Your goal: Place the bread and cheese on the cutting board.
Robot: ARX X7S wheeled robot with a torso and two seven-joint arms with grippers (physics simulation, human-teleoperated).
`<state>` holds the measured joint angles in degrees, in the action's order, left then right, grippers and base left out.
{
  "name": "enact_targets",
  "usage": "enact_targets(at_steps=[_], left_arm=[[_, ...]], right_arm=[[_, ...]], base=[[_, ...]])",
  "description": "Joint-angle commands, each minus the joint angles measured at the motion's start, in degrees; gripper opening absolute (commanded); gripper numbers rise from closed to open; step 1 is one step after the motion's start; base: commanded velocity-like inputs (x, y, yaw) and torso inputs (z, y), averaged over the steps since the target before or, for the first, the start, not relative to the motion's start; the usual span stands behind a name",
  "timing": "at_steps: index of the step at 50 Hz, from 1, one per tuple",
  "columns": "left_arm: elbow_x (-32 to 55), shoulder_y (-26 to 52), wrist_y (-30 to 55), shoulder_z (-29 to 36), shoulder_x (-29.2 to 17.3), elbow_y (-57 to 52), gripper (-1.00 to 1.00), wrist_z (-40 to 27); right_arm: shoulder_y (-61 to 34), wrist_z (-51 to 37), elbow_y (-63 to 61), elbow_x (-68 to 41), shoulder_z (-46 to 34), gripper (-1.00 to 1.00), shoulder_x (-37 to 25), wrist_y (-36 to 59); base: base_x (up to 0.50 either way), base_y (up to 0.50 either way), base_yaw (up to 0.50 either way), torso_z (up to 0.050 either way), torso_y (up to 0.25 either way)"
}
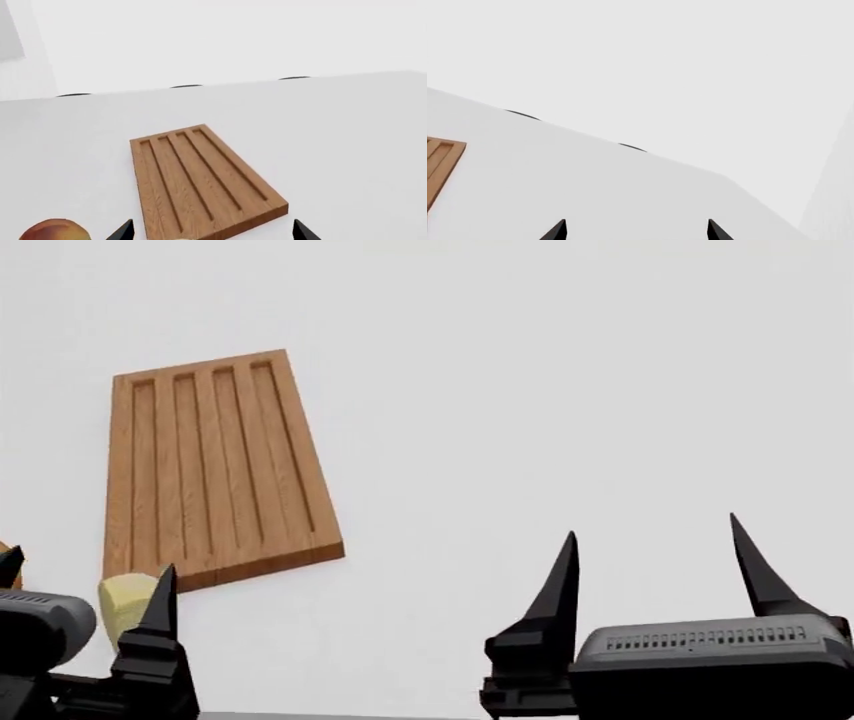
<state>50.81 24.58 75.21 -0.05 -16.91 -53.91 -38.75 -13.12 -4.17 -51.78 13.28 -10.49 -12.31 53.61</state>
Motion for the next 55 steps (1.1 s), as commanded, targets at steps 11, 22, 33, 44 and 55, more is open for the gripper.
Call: enact_targets(at_steps=[11, 22, 33, 44, 55], left_arm=[[0.6, -2.6, -2.5, -0.9, 0.0, 2.1, 1.00, -1.5], [-1.7, -6.1, -4.9, 1.2, -1.2, 3.7, 1.00, -1.1], [-2.9, -7.8, -7.5, 2.5, -1.3, 6.8, 1.00, -0.1], [-5.9, -9.6, -11.5, 4.6, -1.6, 11.3, 1.00, 1.9], [-9.2, -9.8, -14.1, 7.5, -2.5, 15.0, 1.00, 3.1]], right_arm=[[-0.3, 0.7, -0.7, 0.2, 1.4, 1.00, -0.1, 0.8], [-0.4, 0.7, -1.1, -0.4, 2.4, 1.00, 0.1, 1.3], [-0.4, 0.6, -0.9, -0.8, 2.6, 1.00, 0.1, 1.2], [0.2, 0.3, -0.1, -1.3, 2.9, 1.00, 0.2, 0.3], [0.5, 0.0, 0.5, -1.7, 3.0, 1.00, 0.2, -0.3]], base=[[0.23, 0.00, 0.00, 0.000, 0.000], [0.04, 0.00, 0.00, 0.000, 0.000], [0.00, 0.00, 0.00, 0.000, 0.000], [0.00, 0.00, 0.00, 0.000, 0.000], [0.00, 0.00, 0.00, 0.000, 0.000]])
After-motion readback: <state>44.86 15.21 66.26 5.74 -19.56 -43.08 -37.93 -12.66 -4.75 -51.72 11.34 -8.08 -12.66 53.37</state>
